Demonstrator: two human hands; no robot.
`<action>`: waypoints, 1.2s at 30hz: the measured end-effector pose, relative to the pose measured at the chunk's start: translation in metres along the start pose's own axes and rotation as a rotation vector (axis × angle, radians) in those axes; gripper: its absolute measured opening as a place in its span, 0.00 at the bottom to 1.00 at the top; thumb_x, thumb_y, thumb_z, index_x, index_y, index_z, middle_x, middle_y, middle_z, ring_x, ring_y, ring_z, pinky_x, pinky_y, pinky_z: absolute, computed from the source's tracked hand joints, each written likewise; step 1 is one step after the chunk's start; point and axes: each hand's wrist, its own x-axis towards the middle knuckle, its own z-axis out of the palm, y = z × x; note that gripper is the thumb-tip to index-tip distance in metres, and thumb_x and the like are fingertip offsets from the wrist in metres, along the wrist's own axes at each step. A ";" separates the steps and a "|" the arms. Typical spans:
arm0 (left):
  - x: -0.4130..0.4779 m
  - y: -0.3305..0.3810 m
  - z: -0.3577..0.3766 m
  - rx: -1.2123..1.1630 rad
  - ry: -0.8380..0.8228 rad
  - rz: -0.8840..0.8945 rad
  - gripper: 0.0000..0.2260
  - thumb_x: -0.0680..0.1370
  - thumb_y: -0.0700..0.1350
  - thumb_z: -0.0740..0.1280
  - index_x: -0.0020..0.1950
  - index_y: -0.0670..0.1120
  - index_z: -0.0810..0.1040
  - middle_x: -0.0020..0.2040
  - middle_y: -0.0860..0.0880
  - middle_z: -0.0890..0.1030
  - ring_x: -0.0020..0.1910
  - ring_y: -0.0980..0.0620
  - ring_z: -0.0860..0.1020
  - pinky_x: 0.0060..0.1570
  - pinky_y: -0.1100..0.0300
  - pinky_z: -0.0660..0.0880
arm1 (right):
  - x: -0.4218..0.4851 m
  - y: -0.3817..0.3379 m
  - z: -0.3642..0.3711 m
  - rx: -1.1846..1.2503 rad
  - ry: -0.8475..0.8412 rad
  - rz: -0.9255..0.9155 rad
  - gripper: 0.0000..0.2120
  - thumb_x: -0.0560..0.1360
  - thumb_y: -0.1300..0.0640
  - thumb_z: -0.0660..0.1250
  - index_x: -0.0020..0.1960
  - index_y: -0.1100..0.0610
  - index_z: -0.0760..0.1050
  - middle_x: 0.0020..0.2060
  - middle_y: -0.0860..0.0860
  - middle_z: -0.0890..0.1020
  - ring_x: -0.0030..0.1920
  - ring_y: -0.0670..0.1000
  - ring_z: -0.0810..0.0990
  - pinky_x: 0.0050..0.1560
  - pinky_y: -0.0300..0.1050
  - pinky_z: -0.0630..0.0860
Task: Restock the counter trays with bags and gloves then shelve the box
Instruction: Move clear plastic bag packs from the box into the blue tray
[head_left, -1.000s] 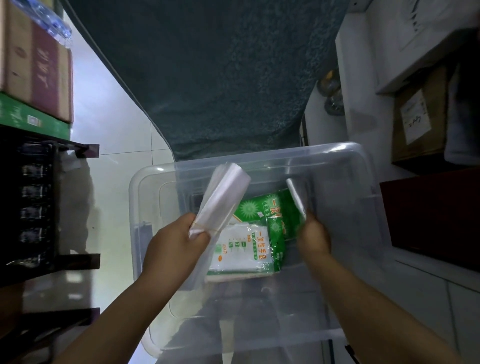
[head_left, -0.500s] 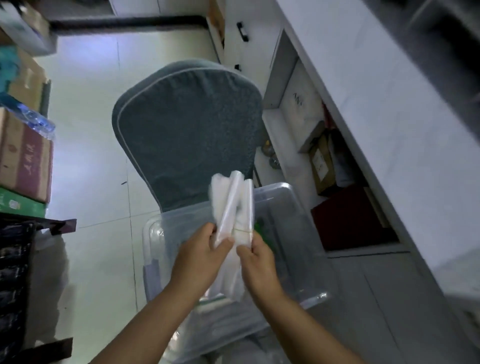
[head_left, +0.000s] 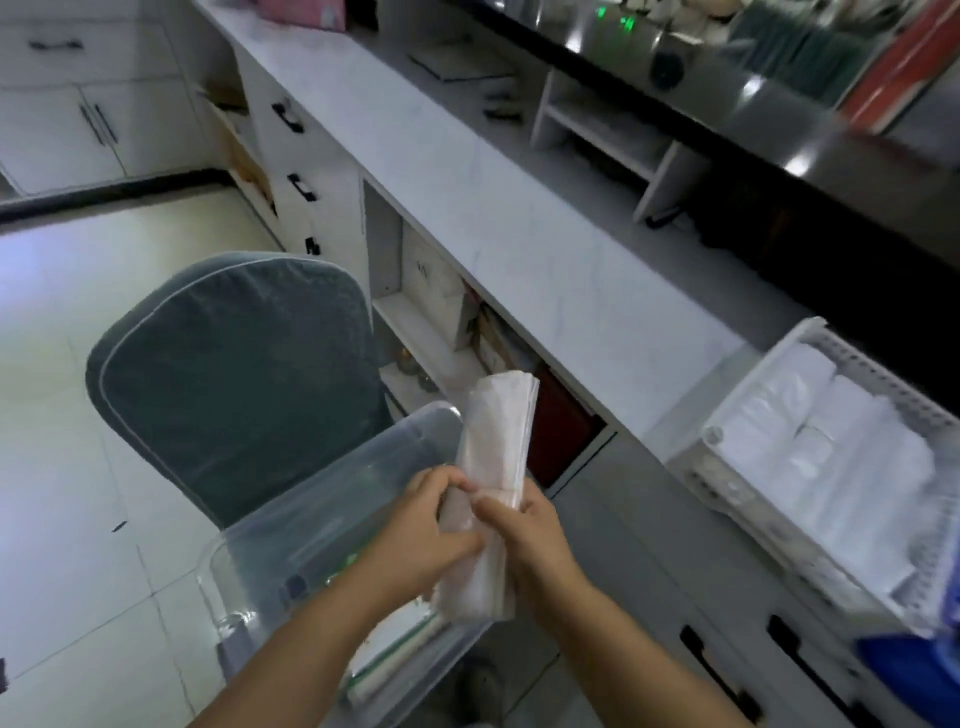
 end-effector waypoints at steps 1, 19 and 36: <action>0.002 0.006 0.005 -0.049 -0.028 -0.004 0.11 0.73 0.40 0.69 0.53 0.50 0.74 0.58 0.50 0.73 0.55 0.51 0.76 0.49 0.57 0.78 | -0.005 -0.004 -0.010 0.010 0.031 0.001 0.17 0.70 0.64 0.68 0.58 0.59 0.74 0.48 0.60 0.83 0.47 0.57 0.84 0.49 0.58 0.81; -0.018 0.155 0.227 -0.017 -0.326 0.078 0.08 0.71 0.40 0.73 0.48 0.47 0.79 0.43 0.49 0.84 0.35 0.59 0.83 0.31 0.70 0.75 | -0.123 -0.060 -0.241 0.190 0.355 -0.149 0.18 0.72 0.62 0.67 0.61 0.52 0.73 0.52 0.58 0.82 0.50 0.59 0.83 0.53 0.60 0.79; -0.040 0.230 0.463 0.339 -0.127 0.402 0.07 0.72 0.38 0.63 0.46 0.47 0.68 0.41 0.48 0.76 0.39 0.49 0.76 0.36 0.55 0.73 | -0.225 -0.057 -0.473 0.156 0.775 -0.296 0.11 0.78 0.57 0.61 0.59 0.50 0.72 0.52 0.53 0.80 0.51 0.54 0.80 0.52 0.58 0.79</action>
